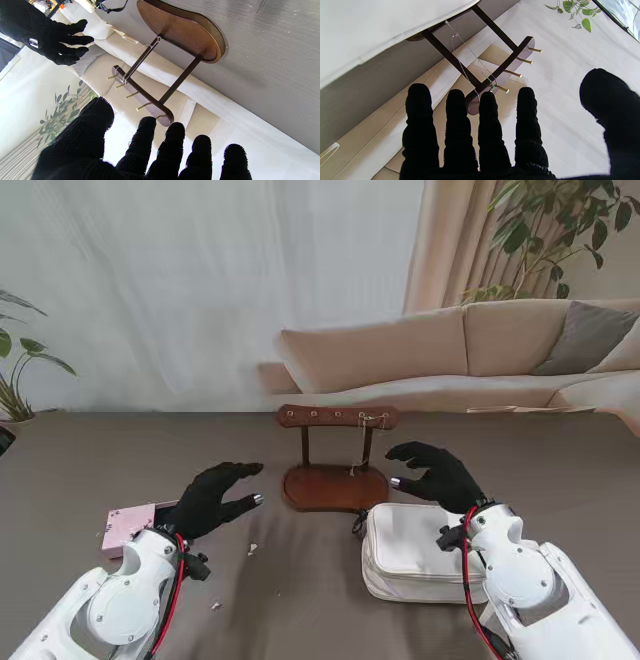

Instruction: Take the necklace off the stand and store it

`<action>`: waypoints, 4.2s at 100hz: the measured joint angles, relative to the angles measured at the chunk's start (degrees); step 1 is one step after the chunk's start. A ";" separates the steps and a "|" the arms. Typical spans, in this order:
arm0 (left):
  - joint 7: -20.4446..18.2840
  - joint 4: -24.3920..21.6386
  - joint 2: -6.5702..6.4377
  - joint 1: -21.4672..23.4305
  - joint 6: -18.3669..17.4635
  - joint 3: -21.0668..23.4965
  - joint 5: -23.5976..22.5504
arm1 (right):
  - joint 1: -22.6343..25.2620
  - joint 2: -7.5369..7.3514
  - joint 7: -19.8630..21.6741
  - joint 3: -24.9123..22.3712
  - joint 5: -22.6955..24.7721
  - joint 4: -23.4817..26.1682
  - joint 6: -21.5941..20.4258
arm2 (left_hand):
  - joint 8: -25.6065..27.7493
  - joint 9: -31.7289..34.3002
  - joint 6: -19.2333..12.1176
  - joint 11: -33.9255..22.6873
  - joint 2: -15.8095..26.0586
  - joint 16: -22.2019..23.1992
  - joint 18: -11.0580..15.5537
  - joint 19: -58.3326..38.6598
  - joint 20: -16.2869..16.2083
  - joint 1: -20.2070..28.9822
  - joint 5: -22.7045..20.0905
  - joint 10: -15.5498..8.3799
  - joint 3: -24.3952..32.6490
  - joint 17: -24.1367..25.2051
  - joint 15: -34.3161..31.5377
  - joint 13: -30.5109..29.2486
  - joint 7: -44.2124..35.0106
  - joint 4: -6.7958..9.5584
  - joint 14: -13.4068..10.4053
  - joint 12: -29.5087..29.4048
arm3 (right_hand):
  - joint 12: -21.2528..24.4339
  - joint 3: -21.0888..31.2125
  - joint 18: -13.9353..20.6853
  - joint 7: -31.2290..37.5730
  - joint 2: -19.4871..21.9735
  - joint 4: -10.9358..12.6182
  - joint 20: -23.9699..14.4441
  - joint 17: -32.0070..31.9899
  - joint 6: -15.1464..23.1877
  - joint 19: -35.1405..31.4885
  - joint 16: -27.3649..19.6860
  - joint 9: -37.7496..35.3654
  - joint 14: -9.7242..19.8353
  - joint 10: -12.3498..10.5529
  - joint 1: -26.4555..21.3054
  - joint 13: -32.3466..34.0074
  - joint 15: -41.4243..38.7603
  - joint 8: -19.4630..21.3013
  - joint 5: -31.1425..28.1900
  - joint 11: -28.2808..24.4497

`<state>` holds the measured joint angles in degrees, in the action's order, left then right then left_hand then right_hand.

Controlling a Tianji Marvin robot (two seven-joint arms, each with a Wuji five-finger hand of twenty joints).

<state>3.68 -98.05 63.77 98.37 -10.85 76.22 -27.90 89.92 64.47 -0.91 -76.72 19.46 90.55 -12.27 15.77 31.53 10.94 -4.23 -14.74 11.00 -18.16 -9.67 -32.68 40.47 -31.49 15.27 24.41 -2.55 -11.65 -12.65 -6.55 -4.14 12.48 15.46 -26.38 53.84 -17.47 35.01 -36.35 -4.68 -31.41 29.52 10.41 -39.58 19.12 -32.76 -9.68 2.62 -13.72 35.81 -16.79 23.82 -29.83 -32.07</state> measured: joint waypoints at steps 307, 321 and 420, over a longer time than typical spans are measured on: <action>-6.01 -1.16 -0.84 -0.50 2.18 -0.52 0.82 | -27.49 16.40 -35.04 22.77 -8.80 -32.35 34.85 | 0.03 2.59 0.03 -0.14 0.00 0.04 0.00 0.00 0.01 0.02 -3.74 1.88 -1.59 0.00 -0.16 -0.06 -0.75 0.00 0.47 0.77 | 1.12 13.87 -1.03 19.12 -2.91 -11.52 2.48 0.56 -5.09 -20.03 4.40 -10.31 -4.36 6.25 -11.22 9.64 -17.05 -13.45 -13.35 -6.61; -6.25 -1.16 -0.90 -0.61 2.26 -0.66 0.82 | -27.42 16.76 -35.58 22.11 -10.05 -32.24 34.86 | 0.03 2.59 0.46 -0.14 0.00 0.04 0.00 0.00 0.01 0.02 -3.74 1.89 -1.60 0.00 -0.18 -0.06 -0.75 0.00 0.49 0.77 | 1.13 16.58 -1.03 24.04 -4.90 -12.08 2.63 0.56 -4.22 -20.08 4.40 -10.99 -4.46 6.28 -13.56 11.27 -17.65 -13.67 -16.28 -6.90; -8.16 -1.42 -1.11 -0.89 3.52 -1.02 2.02 | -25.19 17.39 -37.69 19.23 -14.96 -27.63 33.81 | 0.03 2.59 0.53 -0.14 1.16 0.04 0.00 0.00 0.02 0.36 -3.74 1.92 -4.16 0.00 -0.26 -0.06 -0.76 0.00 0.51 0.77 | -1.36 18.32 -1.11 29.02 -4.70 -13.20 3.86 0.56 -12.66 -24.94 4.92 -26.43 -4.86 6.21 -16.80 21.16 -21.59 -3.40 -22.33 -8.96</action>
<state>-4.47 -99.47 62.66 97.49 -7.33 75.20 -25.88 64.74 81.86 -38.60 -57.49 4.51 62.91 21.54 15.81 34.13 11.47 -4.36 -13.58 11.03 -18.16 -9.67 -32.66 40.83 -35.23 17.19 20.24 -2.55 -11.91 -12.71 -7.31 -4.15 12.99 16.23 -27.74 72.16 -18.58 64.04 -41.05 -17.87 -27.55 30.07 -2.25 -64.53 24.04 -59.19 -14.55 8.83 -30.52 56.97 -38.38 20.42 -52.16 -41.03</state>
